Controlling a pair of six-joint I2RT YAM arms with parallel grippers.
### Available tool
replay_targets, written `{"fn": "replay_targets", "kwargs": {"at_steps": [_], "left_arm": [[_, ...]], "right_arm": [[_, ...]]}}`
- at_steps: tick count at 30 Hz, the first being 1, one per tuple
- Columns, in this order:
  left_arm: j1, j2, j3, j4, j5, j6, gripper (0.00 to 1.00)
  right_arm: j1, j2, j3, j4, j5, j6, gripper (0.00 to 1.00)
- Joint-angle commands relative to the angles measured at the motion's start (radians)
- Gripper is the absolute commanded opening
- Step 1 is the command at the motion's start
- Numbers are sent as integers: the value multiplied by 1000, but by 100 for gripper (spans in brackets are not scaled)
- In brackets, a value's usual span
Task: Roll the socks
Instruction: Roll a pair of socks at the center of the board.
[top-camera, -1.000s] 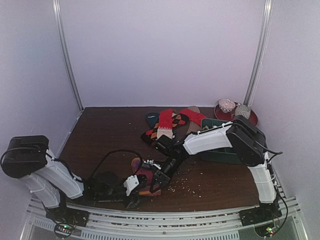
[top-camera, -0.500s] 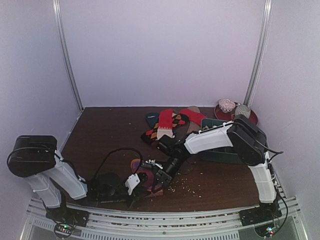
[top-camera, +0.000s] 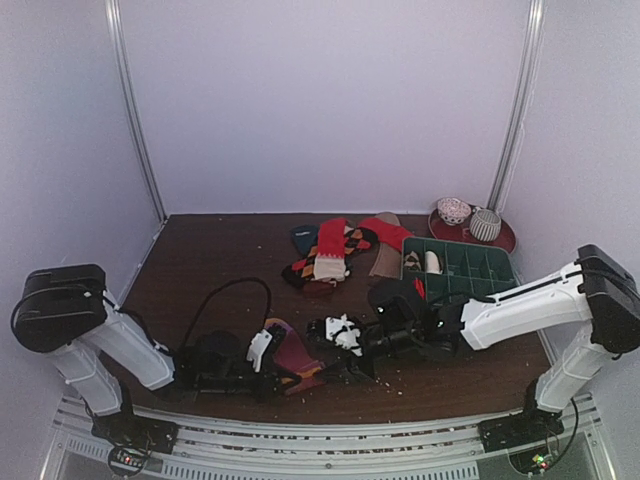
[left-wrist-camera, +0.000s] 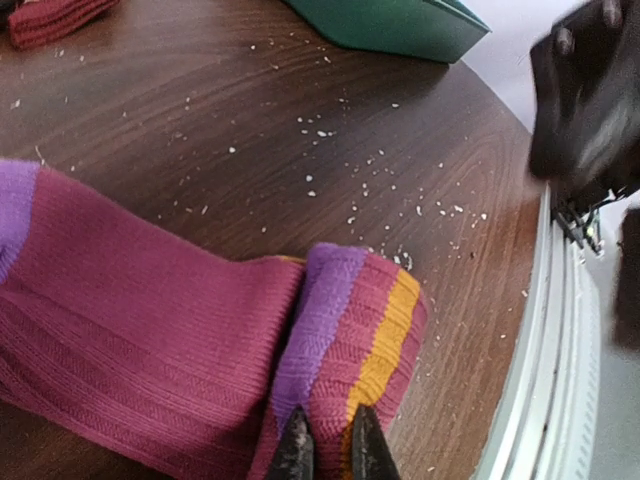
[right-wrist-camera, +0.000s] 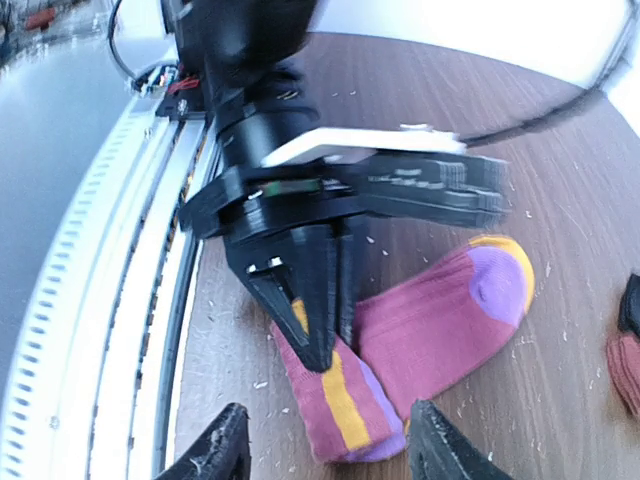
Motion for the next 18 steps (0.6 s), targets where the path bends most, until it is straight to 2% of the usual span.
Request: {"fn": "replay_targets", "kwargs": {"at_steps": [1, 15, 18], "left_arm": [[46, 47, -60, -195, 128, -141, 0], [66, 97, -73, -164, 200, -164, 0], [66, 106, -79, -142, 212, -162, 0]], "right_arm": [[44, 89, 21, 36, 124, -186, 55], [56, 269, 104, 6, 135, -271, 55], [56, 315, 122, -20, 124, -271, 51]]}}
